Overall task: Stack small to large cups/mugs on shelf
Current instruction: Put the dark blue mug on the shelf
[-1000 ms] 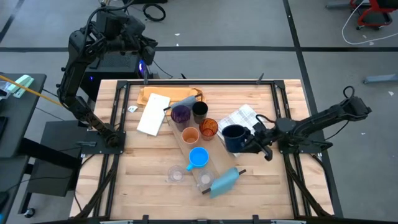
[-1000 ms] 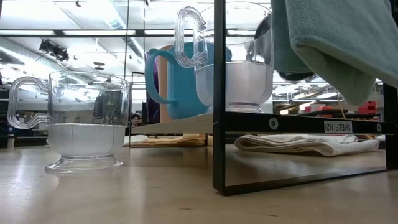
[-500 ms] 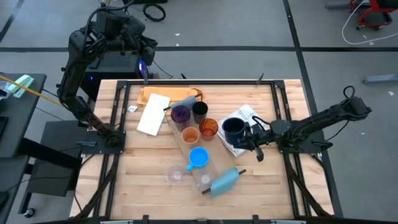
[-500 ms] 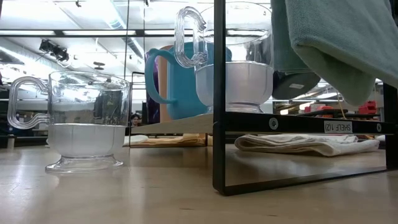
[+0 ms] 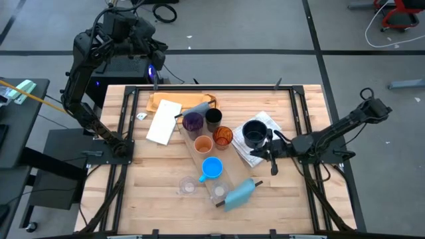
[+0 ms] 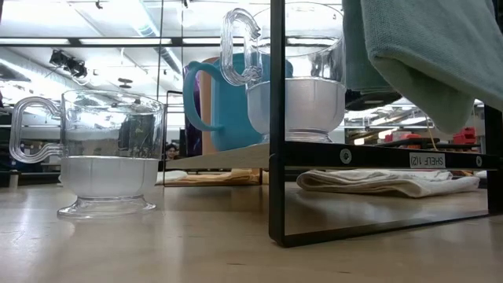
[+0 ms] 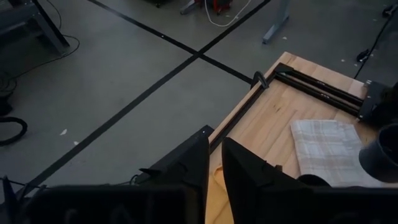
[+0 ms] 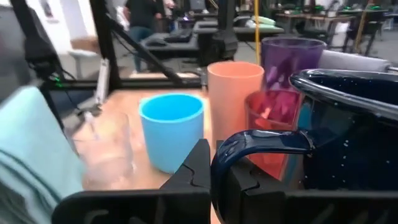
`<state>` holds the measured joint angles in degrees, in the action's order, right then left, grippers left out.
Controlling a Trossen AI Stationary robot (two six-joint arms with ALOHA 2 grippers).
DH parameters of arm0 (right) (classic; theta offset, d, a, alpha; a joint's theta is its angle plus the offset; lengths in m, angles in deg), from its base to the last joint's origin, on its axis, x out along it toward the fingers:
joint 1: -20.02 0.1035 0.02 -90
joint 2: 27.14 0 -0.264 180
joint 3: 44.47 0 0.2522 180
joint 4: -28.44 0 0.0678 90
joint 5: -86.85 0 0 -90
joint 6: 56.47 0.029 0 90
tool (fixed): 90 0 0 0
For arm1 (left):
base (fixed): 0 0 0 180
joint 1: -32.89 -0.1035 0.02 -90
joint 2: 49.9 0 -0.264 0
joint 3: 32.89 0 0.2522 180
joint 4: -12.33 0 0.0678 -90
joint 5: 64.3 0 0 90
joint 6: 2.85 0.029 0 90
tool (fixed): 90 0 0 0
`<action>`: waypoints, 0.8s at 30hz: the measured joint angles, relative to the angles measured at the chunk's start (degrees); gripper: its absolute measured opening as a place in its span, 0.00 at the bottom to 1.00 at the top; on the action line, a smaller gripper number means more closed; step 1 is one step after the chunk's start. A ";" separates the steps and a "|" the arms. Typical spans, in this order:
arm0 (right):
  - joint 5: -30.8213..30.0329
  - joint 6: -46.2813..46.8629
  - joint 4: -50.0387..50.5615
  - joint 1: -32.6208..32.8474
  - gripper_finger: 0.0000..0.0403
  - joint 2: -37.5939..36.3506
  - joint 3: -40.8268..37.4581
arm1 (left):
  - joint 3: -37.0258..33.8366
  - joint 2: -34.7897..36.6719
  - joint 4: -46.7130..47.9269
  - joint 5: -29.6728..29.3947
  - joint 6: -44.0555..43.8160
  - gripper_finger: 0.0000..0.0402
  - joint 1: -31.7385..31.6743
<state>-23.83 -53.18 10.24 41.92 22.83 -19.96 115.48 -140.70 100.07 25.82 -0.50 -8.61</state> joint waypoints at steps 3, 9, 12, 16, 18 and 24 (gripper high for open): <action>-1.08 0.04 1.95 0.30 0.02 1.14 0.06 | -0.02 0.00 0.10 -0.06 0.29 0.12 0.00; 1.32 3.08 1.92 0.32 0.02 6.44 0.06 | -0.02 0.00 0.10 -0.11 0.48 0.13 0.00; 4.13 3.93 -1.02 0.32 0.02 8.07 0.06 | -0.02 0.00 0.26 -0.10 0.47 0.12 0.00; 7.90 3.46 -4.07 0.32 0.02 8.62 0.06 | -0.02 0.00 1.10 -0.09 0.50 0.11 0.00; 9.47 3.31 -4.55 0.32 0.02 8.62 0.06 | -0.02 0.00 1.44 -0.11 1.25 0.11 0.00; 14.54 3.77 -4.53 0.30 0.02 8.62 0.06 | -0.01 0.00 1.61 -0.48 1.59 0.12 0.00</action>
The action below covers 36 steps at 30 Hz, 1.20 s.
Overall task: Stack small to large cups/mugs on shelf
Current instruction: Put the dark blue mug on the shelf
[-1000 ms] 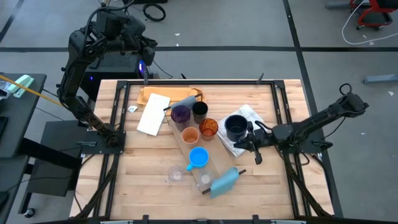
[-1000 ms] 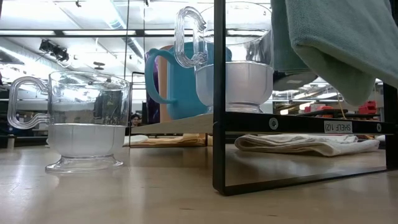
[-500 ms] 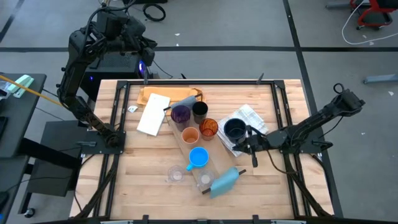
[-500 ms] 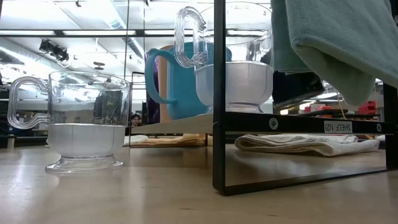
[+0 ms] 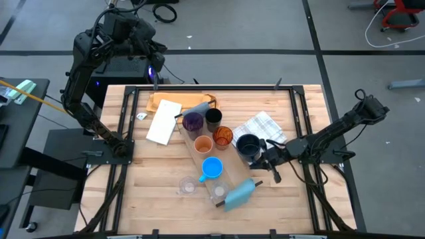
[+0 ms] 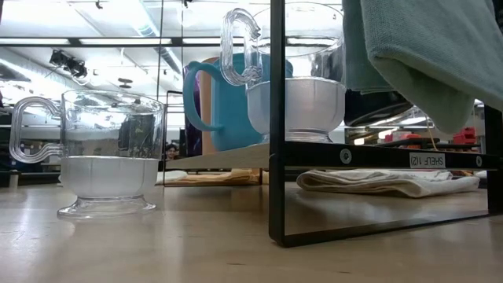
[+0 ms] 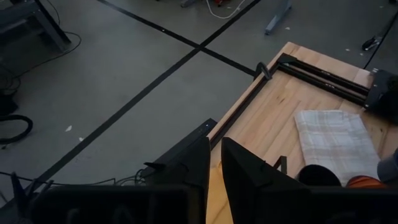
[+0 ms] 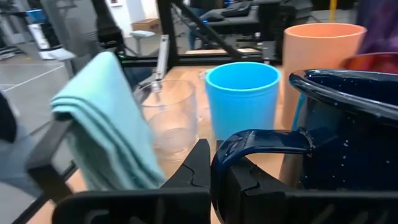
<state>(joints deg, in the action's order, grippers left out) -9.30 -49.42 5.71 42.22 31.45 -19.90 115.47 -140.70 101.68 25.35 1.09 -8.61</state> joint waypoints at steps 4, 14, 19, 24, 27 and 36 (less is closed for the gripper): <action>3.44 -0.16 -0.01 -0.53 0.02 0.00 0.00 | -0.01 0.00 0.00 -0.03 -0.21 0.11 0.00; 8.33 -1.84 -1.37 -3.81 0.02 1.59 0.00 | -0.01 0.00 0.02 -0.03 -0.20 0.11 0.00; 10.36 -2.64 -8.36 -5.53 0.02 7.26 -0.04 | -0.01 0.00 0.00 -0.05 0.57 0.10 -0.01; 11.73 -1.75 -18.60 -6.38 0.02 14.10 -0.04 | -0.01 0.00 -0.68 -0.04 1.26 0.10 0.00; 12.23 -0.56 -23.21 -6.19 0.02 18.33 -0.04 | -0.01 0.00 -0.68 -0.03 1.28 0.11 0.00; 12.82 -0.72 -29.35 -5.99 0.02 24.50 -0.07 | -0.01 0.00 -0.76 -0.03 2.81 0.10 0.00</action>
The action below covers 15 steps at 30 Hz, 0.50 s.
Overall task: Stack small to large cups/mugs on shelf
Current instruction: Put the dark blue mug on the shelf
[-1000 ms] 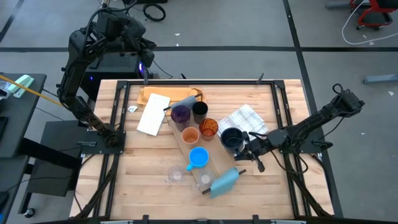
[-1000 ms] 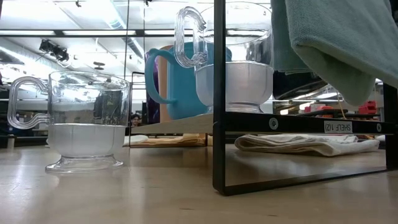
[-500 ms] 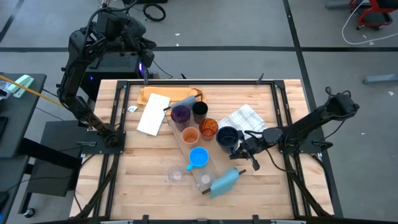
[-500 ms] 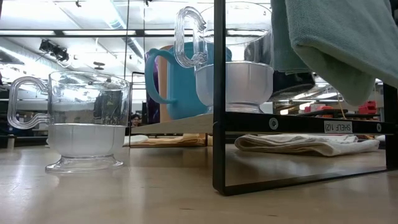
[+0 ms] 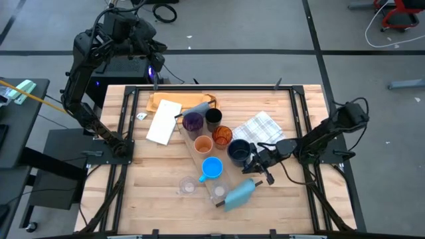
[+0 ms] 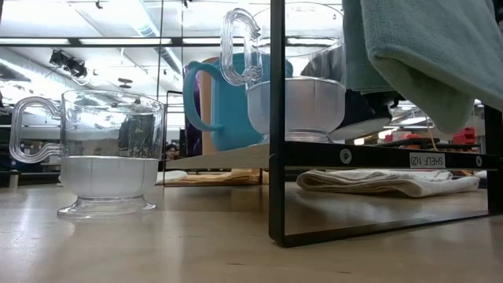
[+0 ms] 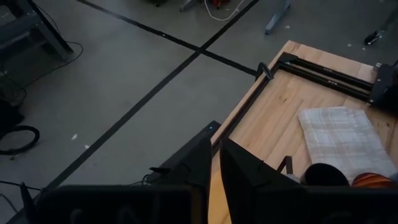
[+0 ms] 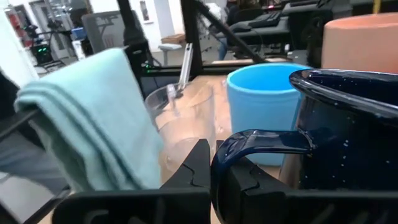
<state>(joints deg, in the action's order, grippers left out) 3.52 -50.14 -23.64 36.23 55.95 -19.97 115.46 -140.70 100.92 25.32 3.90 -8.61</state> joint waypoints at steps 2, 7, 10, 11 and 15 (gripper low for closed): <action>1.07 -0.24 0.11 -0.13 0.02 0.37 0.00 | 0.00 0.00 -0.09 -0.02 0.19 0.09 0.00; 3.81 -0.50 0.21 -1.23 0.02 0.59 0.00 | 0.00 0.00 -0.30 0.00 0.40 0.10 0.00; 5.21 -0.83 0.21 -2.18 0.02 0.59 0.00 | 0.00 0.00 -0.57 -0.01 0.41 0.11 0.00; 5.75 -0.88 0.21 -2.53 0.02 0.59 0.00 | 0.00 0.00 -0.66 0.00 0.41 0.11 0.00; 9.06 -0.96 0.21 -4.03 0.02 0.59 0.00 | 0.00 0.00 -0.66 0.00 0.43 0.10 0.00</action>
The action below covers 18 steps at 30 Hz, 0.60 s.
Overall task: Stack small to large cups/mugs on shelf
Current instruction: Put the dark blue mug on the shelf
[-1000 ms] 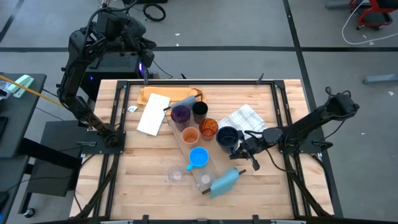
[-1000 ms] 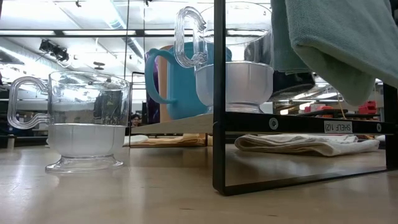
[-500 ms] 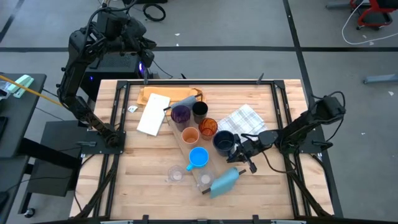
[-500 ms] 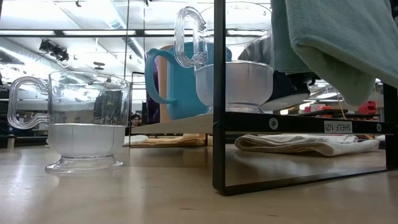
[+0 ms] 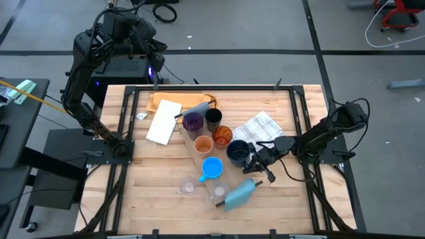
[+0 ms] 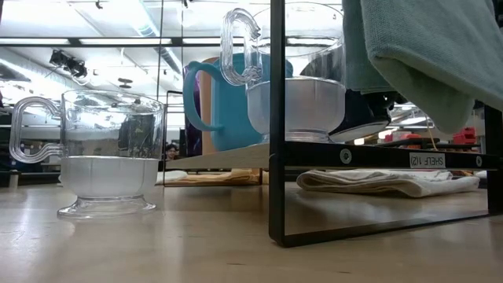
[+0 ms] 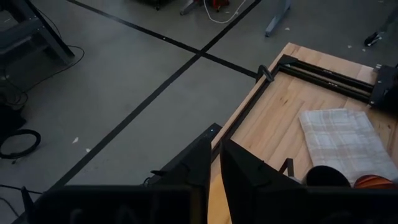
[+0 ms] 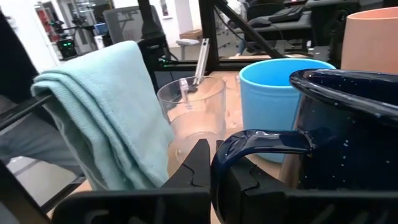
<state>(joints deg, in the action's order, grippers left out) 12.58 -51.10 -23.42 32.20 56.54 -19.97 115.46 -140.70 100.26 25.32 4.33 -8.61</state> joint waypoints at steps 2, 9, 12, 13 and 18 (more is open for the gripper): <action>1.40 0.00 0.08 -0.59 0.02 0.00 0.00 | 0.00 0.00 0.02 0.00 0.00 0.09 0.00; 4.73 -0.38 0.48 -1.31 0.02 0.00 0.00 | 0.00 0.00 0.07 0.00 0.00 0.11 0.00; 5.64 -0.69 0.83 -1.31 0.02 0.00 0.00 | 0.00 0.00 0.07 0.00 0.00 0.11 0.00; 5.68 -0.78 1.06 -1.31 0.02 -0.01 0.00 | 0.00 0.00 0.08 0.00 0.00 0.11 0.00; 6.16 -1.07 1.31 -1.33 0.02 -0.02 0.00 | 0.00 0.00 0.09 0.00 0.00 0.10 0.00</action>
<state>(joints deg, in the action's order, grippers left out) 18.74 -52.17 -22.11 30.87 56.52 -19.97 115.46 -140.70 100.35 25.32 4.33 -8.61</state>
